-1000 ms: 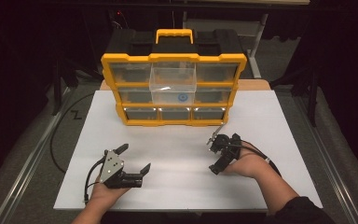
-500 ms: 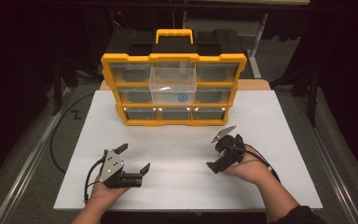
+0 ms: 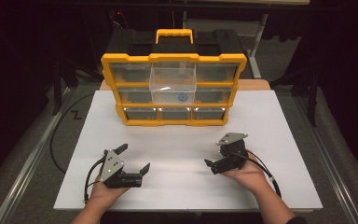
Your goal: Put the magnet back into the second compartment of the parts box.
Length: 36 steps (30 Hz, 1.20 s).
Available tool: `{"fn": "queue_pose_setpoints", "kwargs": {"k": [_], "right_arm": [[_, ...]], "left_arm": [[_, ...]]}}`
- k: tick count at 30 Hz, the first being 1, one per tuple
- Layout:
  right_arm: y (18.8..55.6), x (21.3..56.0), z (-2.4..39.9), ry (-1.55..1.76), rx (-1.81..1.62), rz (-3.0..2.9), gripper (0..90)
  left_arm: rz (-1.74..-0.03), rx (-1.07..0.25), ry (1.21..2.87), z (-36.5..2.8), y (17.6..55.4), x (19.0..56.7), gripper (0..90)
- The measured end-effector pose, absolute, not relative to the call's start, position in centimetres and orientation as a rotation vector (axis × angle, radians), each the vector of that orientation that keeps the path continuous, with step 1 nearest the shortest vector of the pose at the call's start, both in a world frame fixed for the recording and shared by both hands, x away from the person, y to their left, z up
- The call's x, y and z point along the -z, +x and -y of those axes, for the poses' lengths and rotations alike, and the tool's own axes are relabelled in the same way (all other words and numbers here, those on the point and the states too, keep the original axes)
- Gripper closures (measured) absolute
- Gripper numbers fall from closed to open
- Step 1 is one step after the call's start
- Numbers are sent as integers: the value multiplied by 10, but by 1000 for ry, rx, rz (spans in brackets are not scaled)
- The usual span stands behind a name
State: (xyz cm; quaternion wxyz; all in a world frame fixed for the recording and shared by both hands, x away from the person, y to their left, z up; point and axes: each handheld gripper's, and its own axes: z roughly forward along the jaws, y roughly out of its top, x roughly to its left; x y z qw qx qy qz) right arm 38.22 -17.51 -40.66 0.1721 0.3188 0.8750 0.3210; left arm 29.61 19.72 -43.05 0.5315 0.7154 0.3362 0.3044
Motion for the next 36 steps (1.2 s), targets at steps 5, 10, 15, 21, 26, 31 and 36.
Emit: {"fn": "queue_pose_setpoints", "kwargs": {"k": [5,10,15,21,26,31,36], "right_arm": [[378,409,179,932,-1011,-2422,9],[373,410,185,955,-1105,-2335,9],[369,414,189,977,-1159,-2268,9],[360,421,198,993,-1241,-2149,9],[358,420,201,1008,-1298,-2103,9],[356,417,195,996,-1332,-2056,9],[355,416,193,991,-1319,-2037,9]], "left_arm": [[-807,-722,1698,-199,296,430,1],[-824,-717,1689,-201,296,430,1],[-829,-711,1694,-200,297,431,1],[-837,-710,1689,-200,298,431,1],[-830,-704,1692,-200,299,432,1],[-842,-693,1677,-202,299,432,1],[-842,-695,1676,-204,297,432,1]]}}
